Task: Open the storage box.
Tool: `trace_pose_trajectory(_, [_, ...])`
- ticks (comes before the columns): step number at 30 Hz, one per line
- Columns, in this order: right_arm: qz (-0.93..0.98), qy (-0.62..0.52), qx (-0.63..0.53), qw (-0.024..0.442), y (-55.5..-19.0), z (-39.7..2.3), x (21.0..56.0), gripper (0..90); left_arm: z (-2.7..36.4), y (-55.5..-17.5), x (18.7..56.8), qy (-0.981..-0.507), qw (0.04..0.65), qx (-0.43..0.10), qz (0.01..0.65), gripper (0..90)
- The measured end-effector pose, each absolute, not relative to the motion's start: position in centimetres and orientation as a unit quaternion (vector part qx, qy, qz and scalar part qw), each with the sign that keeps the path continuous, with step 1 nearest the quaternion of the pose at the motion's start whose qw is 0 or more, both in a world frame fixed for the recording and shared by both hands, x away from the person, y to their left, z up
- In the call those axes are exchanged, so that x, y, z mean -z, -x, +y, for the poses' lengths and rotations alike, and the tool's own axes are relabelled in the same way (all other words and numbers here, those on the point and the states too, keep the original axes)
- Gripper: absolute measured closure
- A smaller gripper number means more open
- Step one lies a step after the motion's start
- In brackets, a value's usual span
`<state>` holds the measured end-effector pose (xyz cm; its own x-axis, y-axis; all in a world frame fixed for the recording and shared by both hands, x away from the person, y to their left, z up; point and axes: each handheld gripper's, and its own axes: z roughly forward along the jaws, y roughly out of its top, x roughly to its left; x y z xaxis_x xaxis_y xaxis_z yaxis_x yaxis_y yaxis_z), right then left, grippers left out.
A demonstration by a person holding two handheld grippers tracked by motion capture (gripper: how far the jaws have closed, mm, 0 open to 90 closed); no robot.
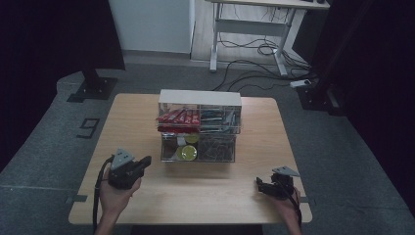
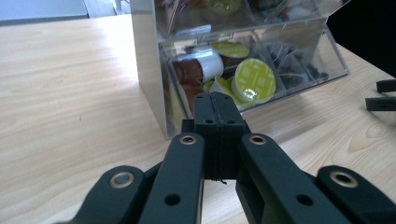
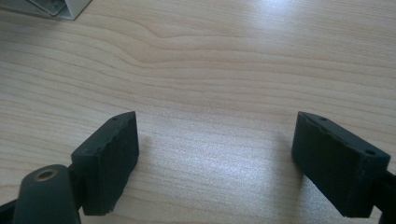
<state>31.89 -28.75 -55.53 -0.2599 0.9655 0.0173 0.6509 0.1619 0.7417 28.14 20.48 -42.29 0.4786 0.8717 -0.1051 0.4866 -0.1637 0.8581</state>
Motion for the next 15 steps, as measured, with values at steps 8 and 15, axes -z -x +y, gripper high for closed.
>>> trace_pose_trajectory(8, [0.723, -0.559, -0.327, 0.241, -31.9, -28.8, 55.5, 15.4, 19.9, -28.7, 41.2, -0.735, 0.457, -0.208, 0.456, 90.0])
trace_pose_trajectory(15, [0.723, -0.558, -0.327, 0.242, -31.9, -28.8, 55.5, 15.5, 19.4, -29.1, 40.5, -0.735, 0.46, -0.206, 0.453, 90.0])
